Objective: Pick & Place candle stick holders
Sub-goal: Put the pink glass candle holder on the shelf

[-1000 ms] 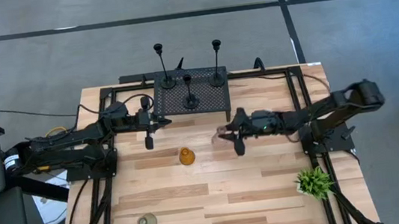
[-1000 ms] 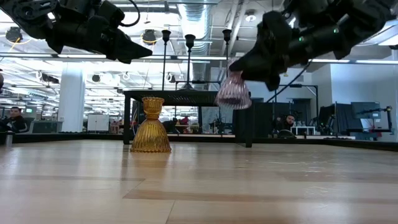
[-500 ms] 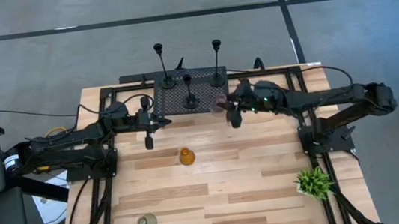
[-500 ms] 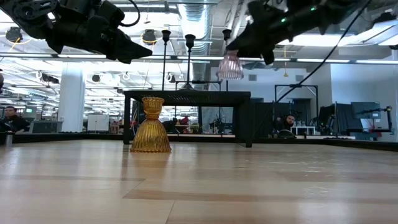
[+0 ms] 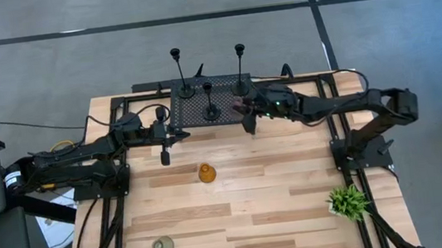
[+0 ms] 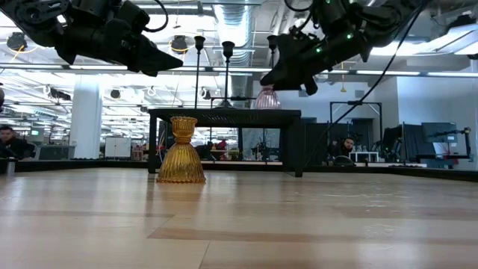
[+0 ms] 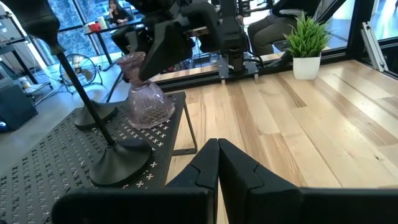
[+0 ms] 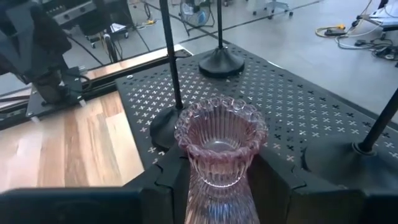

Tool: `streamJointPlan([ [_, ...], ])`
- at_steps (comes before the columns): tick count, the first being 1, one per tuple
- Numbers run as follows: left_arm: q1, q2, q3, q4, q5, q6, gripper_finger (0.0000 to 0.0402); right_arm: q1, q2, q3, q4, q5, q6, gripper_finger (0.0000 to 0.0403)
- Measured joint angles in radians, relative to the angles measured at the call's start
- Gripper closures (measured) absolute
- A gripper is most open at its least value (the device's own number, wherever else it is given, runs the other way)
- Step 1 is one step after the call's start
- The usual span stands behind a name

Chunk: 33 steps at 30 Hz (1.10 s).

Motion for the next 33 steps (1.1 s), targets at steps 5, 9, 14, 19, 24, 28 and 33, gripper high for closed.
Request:
streamJointPlan([
  [5, 0.000, 0.000, 0.000, 0.000, 0.000, 0.000, 0.0394, -0.020, 0.012, 0.001, 0.014, 0.001, 0.000, 0.0282],
  [9, 0.000, 0.000, 0.000, 0.000, 0.000, 0.000, 0.0394, -0.024, 0.003, 0.000, 0.004, 0.001, -0.028, 0.0262],
  [14, 0.000, 0.000, 0.000, 0.000, 0.000, 0.000, 0.0394, -0.024, -0.047, -0.001, -0.014, 0.000, -0.037, 0.0214],
  [19, 0.000, 0.000, 0.000, 0.000, 0.000, 0.000, 0.0394, -0.024, -0.109, -0.002, -0.034, -0.001, -0.037, 0.0181],
  [24, 0.000, 0.000, 0.000, 0.000, 0.000, 0.000, 0.0394, -0.022, -0.177, -0.002, -0.087, -0.012, -0.066, 0.0171],
  [28, 0.000, 0.000, 0.000, 0.000, 0.000, 0.000, 0.0394, -0.021, -0.236, -0.002, -0.167, -0.070, -0.070, 0.0180],
  [33, 0.000, 0.000, 0.000, 0.000, 0.000, 0.000, 0.0394, 0.012, -0.314, -0.002, -0.356, -0.104, -0.070, 0.0227],
])
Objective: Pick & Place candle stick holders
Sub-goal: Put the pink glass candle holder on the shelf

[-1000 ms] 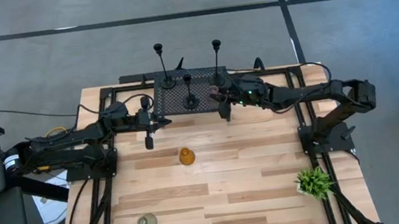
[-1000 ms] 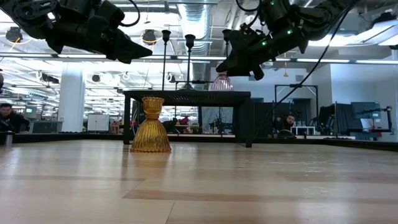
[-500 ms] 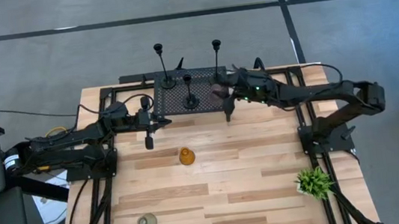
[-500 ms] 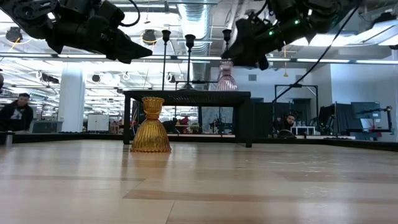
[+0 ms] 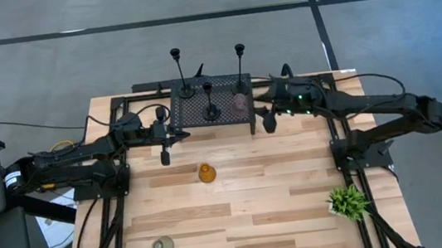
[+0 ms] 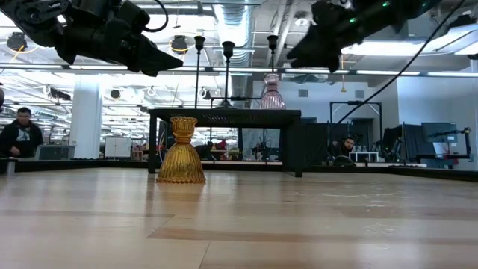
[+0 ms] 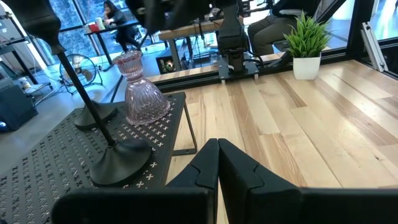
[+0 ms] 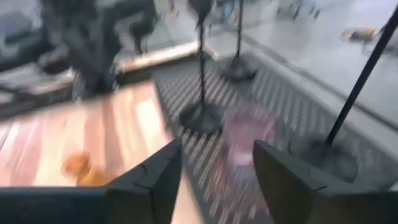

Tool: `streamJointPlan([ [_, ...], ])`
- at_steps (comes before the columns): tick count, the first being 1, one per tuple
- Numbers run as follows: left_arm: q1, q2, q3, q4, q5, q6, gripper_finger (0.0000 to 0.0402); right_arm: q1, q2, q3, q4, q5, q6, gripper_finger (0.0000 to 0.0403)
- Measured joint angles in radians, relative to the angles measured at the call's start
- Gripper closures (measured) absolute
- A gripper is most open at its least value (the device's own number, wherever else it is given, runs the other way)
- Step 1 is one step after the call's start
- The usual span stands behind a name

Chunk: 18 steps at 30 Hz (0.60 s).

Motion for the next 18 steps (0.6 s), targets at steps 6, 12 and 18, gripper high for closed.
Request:
streamJointPlan([
  [6, 0.000, 0.000, 0.000, 0.000, 0.000, 0.000, 0.0394, 0.077, -0.050, 0.000, -0.224, 0.000, 0.015, 0.0337],
  [12, 0.000, 0.000, 0.000, 0.000, 0.000, 0.000, 0.0394, 0.173, -0.032, -0.022, -0.177, 0.019, 0.009, 0.0390],
  [18, 0.000, 0.000, 0.000, 0.000, 0.000, 0.000, 0.0394, 0.240, -0.035, -0.182, 0.059, 0.149, 0.013, 0.0400],
])
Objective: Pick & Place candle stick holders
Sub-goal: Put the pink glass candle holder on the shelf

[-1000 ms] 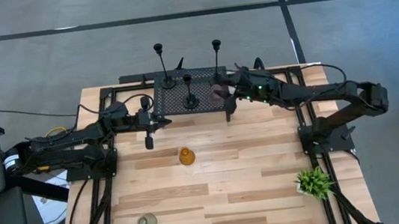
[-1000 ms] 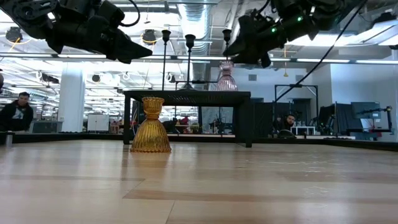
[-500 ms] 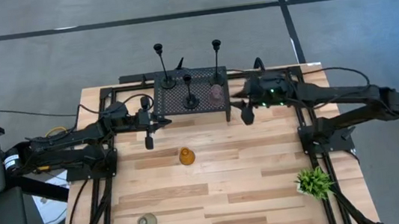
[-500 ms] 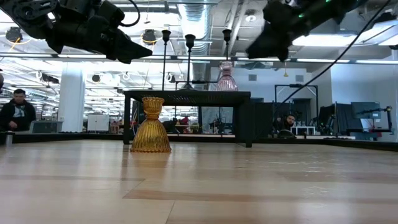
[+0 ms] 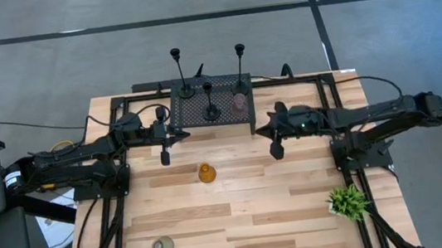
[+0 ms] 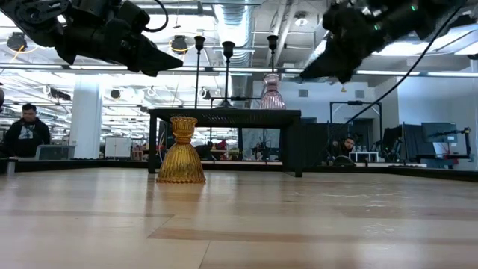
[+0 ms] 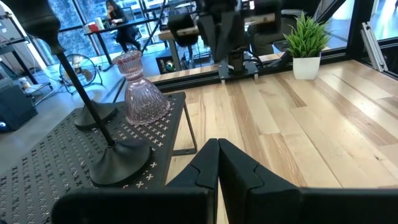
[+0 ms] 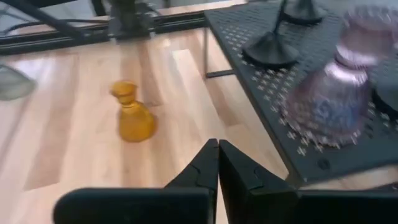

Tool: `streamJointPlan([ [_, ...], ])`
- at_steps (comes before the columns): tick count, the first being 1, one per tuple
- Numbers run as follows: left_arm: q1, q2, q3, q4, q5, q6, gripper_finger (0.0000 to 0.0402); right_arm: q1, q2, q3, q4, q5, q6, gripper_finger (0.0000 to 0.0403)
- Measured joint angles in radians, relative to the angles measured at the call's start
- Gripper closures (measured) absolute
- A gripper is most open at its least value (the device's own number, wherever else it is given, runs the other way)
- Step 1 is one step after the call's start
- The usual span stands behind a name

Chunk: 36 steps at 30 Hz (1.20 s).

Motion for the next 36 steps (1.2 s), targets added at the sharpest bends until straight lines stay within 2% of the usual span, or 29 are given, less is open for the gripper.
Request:
streamJointPlan([
  [5, 0.000, 0.000, 0.000, 0.001, 0.000, 0.000, 0.0394, -0.014, 0.007, -0.141, 0.347, 0.156, 0.018, 0.0402],
  [7, 0.000, 0.000, 0.000, 0.007, 0.000, 0.000, 0.0394, -0.033, 0.029, -0.170, 0.423, 0.179, 0.022, 0.0402],
  [21, 0.000, 0.000, 0.000, 0.011, -0.003, 0.000, 0.0394, -0.128, 0.233, -0.169, 0.639, 0.220, 0.092, 0.0403],
  [27, 0.000, 0.000, 0.000, 0.015, -0.003, 0.000, 0.0394, -0.146, 0.292, -0.153, 0.650, 0.215, 0.109, 0.0403],
  [31, 0.000, 0.000, 0.000, 0.015, -0.003, 0.000, 0.0394, -0.161, 0.348, -0.104, 0.652, 0.162, 0.103, 0.0403],
  [36, 0.000, 0.000, 0.000, 0.015, -0.003, 0.000, 0.0394, -0.179, 0.408, -0.041, 0.643, 0.160, 0.061, 0.0403],
])
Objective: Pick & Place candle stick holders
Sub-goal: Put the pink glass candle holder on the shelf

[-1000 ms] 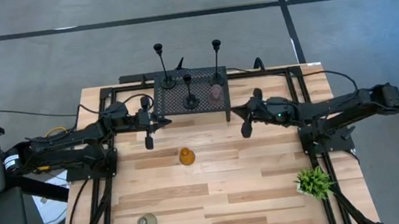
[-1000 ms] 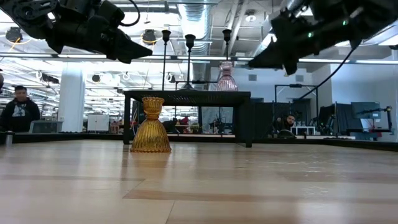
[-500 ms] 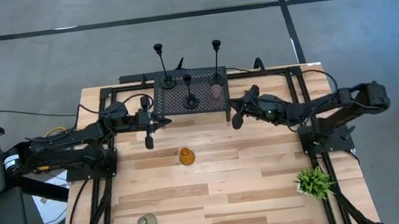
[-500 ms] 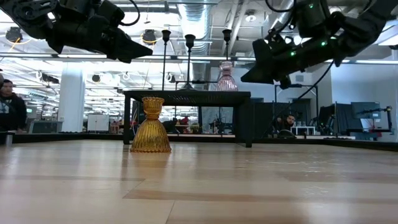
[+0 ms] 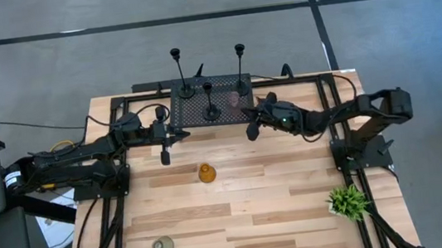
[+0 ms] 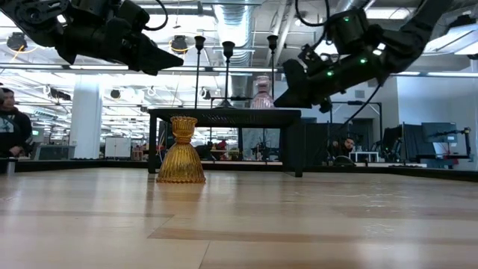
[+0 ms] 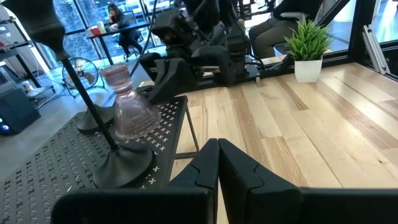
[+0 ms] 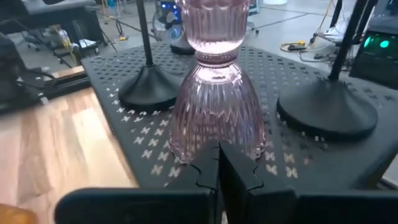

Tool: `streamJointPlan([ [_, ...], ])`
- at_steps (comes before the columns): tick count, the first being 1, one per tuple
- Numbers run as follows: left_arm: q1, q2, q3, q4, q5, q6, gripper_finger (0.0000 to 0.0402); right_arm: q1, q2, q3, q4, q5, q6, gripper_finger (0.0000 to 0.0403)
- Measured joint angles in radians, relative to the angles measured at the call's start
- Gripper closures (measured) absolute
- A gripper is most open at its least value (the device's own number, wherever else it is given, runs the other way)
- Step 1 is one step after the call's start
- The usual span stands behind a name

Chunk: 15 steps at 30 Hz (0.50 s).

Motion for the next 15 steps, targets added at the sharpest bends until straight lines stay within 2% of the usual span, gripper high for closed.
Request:
streamJointPlan([
  [6, 0.000, 0.000, 0.000, 0.000, 0.000, 0.000, 0.0394, -0.013, 0.016, 0.055, -0.038, -0.022, -0.011, 0.0403],
  [15, 0.000, 0.000, 0.000, 0.000, 0.000, 0.000, 0.0394, 0.025, -0.004, 0.138, -0.249, -0.030, 0.013, 0.0403],
])
